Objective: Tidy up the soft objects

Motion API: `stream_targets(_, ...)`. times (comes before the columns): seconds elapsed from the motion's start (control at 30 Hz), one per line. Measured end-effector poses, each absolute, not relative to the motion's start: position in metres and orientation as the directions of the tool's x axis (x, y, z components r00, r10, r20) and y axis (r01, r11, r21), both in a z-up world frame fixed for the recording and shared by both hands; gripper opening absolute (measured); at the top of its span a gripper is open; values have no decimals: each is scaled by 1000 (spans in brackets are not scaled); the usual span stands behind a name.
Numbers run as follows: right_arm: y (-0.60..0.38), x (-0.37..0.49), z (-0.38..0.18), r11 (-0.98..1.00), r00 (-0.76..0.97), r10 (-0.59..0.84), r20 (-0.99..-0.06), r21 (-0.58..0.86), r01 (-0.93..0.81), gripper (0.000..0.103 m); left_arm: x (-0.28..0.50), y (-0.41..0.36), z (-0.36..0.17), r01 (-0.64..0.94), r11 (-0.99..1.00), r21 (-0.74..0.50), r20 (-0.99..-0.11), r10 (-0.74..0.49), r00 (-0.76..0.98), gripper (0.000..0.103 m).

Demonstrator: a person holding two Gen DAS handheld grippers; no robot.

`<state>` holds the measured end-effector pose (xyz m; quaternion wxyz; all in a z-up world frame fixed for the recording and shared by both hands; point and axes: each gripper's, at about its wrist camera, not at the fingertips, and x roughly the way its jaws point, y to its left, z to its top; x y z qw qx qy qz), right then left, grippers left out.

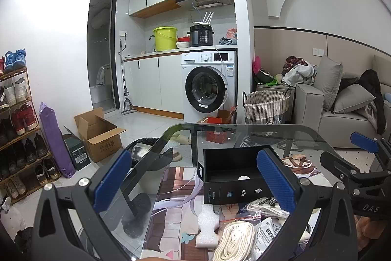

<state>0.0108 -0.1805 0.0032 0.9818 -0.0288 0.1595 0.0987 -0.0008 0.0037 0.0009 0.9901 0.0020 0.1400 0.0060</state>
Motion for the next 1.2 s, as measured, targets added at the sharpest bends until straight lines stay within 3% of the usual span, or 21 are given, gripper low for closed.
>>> stream_targets(1.2, -181, 13, 1, 979, 928, 181, -326, -32, -202, 103, 0, 5, 1, -19, 1000, -3, -282, 18, 959, 103)
